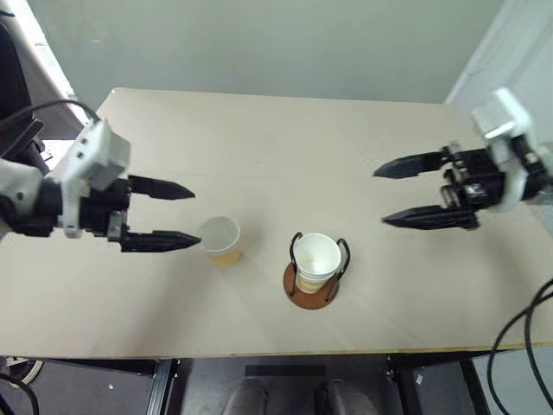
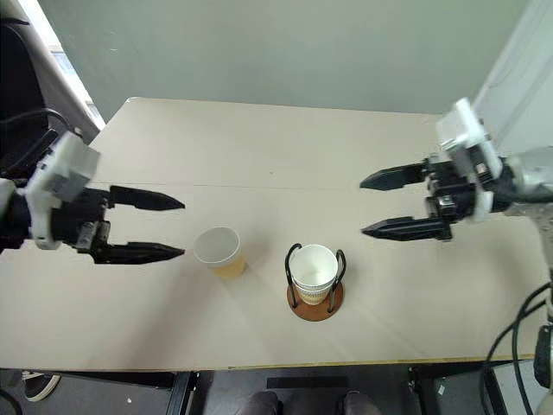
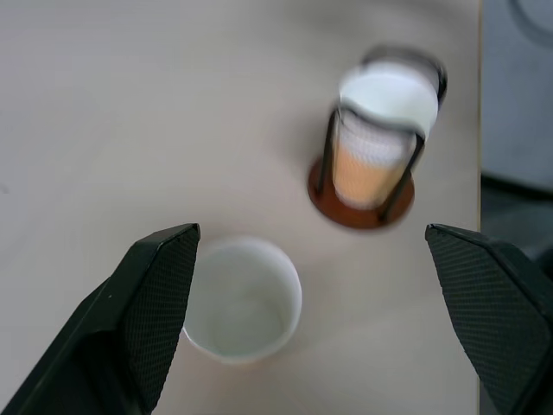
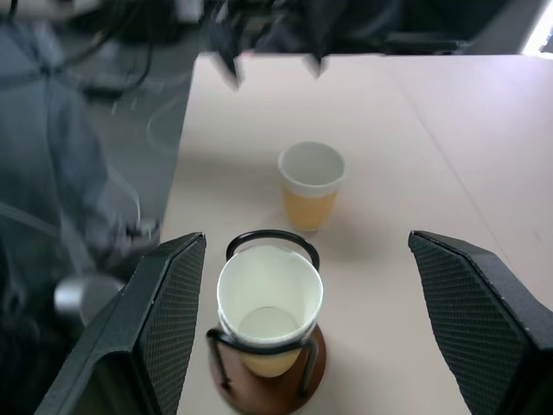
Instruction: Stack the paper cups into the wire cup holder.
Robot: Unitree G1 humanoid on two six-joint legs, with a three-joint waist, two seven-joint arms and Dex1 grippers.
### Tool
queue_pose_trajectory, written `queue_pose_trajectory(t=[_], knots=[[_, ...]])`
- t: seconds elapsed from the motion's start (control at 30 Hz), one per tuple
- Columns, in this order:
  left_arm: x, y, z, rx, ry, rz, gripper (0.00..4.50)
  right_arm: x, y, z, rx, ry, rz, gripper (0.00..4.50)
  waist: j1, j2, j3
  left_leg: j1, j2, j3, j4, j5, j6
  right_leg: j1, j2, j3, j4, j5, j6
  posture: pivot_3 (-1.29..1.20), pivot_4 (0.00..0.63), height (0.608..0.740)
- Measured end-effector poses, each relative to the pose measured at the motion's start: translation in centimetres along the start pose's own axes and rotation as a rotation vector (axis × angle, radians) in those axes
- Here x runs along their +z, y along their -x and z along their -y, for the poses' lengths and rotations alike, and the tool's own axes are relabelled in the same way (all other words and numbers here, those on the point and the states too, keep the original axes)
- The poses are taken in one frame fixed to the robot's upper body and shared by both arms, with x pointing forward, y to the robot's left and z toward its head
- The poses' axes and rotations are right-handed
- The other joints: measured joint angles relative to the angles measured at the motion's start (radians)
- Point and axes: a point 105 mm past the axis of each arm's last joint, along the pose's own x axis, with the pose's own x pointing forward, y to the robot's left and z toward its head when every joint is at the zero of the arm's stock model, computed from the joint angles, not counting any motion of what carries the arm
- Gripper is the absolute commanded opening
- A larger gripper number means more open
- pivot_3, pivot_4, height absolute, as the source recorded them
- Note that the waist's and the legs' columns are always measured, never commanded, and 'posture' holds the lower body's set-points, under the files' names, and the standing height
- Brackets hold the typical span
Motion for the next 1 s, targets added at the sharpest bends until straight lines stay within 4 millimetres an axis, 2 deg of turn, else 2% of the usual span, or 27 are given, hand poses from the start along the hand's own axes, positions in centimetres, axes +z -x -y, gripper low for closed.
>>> queue_pose_trajectory(t=[0.07, 0.2, 0.27, 0.4, 0.53, 0.67, 0.87, 1.0], knots=[[-1.3, -1.0, 0.0, -0.026, -0.007, -0.066, 4.50, -0.3, 0.9, -0.4, -0.010, -0.054, 0.021, 3.78, -0.002, 0.000, 0.000, 0.000, 0.000, 0.001, 0.000, 0.000, 0.000, -0.001, 0.000, 0.001, 0.001, 0.000, 0.000, 0.00, 0.150, 0.740], [-3.3, -2.5, -0.8, -0.033, -0.045, -0.170, 4.50, 1.2, 2.3, -1.4, -0.038, -0.052, 0.072, 3.78, -0.009, 0.000, 0.000, 0.001, 0.000, 0.003, 0.000, 0.000, 0.000, -0.001, 0.000, 0.001, 0.001, 0.000, -0.001, 0.00, 0.150, 0.740], [-3.8, -3.4, -1.2, -0.035, -0.066, -0.189, 4.50, 1.6, 2.6, -1.9, -0.055, -0.044, 0.076, 3.78, -0.010, 0.000, 0.000, 0.000, 0.000, 0.002, 0.000, 0.000, 0.000, -0.001, 0.000, 0.001, 0.001, 0.000, -0.001, 0.00, 0.150, 0.740], [-4.1, -5.1, -1.4, -0.055, -0.101, -0.203, 4.50, 1.1, 2.5, -2.3, -0.079, -0.064, 0.061, 3.78, -0.010, 0.000, 0.000, 0.000, 0.000, 0.002, 0.000, 0.000, 0.000, -0.001, 0.000, 0.000, 0.001, 0.000, 0.000, 0.00, 0.150, 0.740], [-4.9, -6.2, -1.4, -0.073, -0.123, -0.248, 3.62, 0.5, 2.1, -2.8, -0.095, -0.068, 0.027, 3.81, -0.010, 0.000, 0.000, 0.000, 0.000, 0.003, -0.001, 0.000, 0.000, -0.001, 0.000, 0.000, 0.001, 0.000, 0.000, 0.00, 0.150, 0.740], [-5.3, -6.9, -1.3, -0.094, -0.129, -0.270, 2.06, -0.4, 1.9, -3.2, -0.107, -0.081, -0.021, 3.81, -0.010, 0.000, 0.000, 0.000, 0.000, 0.002, 0.000, -0.001, 0.001, -0.001, 0.000, 0.000, 0.001, 0.000, 0.000, 0.00, 0.150, 0.740], [-5.1, -7.0, -1.4, -0.105, -0.144, -0.274, 0.03, -0.7, 2.0, -3.5, -0.115, -0.071, -0.040, 3.81, -0.010, 0.000, 0.000, 0.000, 0.000, 0.003, 0.000, -0.001, 0.001, -0.001, 0.000, 0.000, 0.001, 0.000, 0.000, 0.00, 0.150, 0.740], [-5.0, -7.0, -1.3, -0.116, -0.144, -0.270, 0.03, -0.3, 2.1, -3.7, -0.110, -0.060, -0.016, 3.81, -0.011, 0.000, 0.000, 0.000, 0.000, 0.003, 0.000, -0.001, 0.001, -0.001, 0.000, 0.000, 0.001, 0.000, 0.000, 0.00, 0.150, 0.740]])
